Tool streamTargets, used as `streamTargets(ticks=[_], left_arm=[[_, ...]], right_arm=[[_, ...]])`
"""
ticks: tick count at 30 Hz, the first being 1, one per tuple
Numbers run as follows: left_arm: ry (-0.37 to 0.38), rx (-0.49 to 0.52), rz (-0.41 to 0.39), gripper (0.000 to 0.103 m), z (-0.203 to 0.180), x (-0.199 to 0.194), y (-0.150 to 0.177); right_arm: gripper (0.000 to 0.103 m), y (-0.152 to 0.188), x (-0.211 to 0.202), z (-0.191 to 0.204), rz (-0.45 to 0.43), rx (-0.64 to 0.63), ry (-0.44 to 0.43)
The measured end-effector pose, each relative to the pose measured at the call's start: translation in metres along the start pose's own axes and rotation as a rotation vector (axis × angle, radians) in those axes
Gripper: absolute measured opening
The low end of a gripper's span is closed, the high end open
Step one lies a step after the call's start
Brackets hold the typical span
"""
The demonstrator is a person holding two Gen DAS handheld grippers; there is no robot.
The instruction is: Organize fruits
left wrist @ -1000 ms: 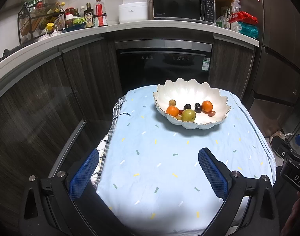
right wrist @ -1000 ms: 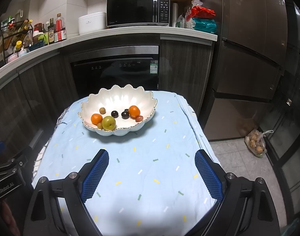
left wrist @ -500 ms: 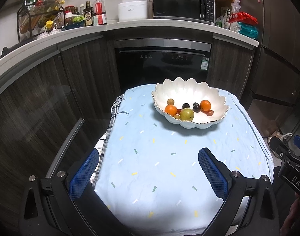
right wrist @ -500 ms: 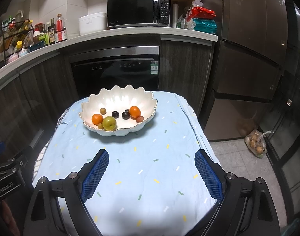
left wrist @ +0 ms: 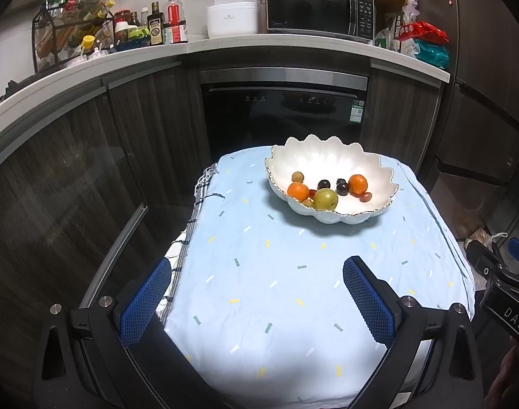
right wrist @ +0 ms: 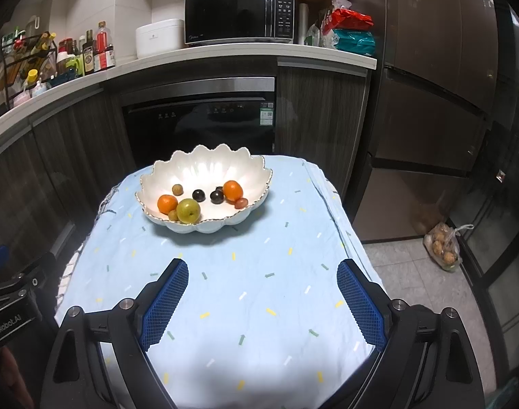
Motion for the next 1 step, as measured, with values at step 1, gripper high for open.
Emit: streamTargets(ticks=[1], left_arm=[[0.003, 0.001, 0.000, 0.103, -0.0001, -0.0001, -0.0001]], right_arm=[[0.090, 0.0000, 0.0006, -0.0002, 0.001, 0.001, -0.001]])
Point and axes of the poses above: each gripper's, at about its wrist camera, not at the fingertips, and x roughly the way its jaws point, z to its left, y to its underside, the point moved 7 cm from there along x, roughly the way its jaws point, and after that the axes turned 14 degrees about z, right-handed, at the moved point
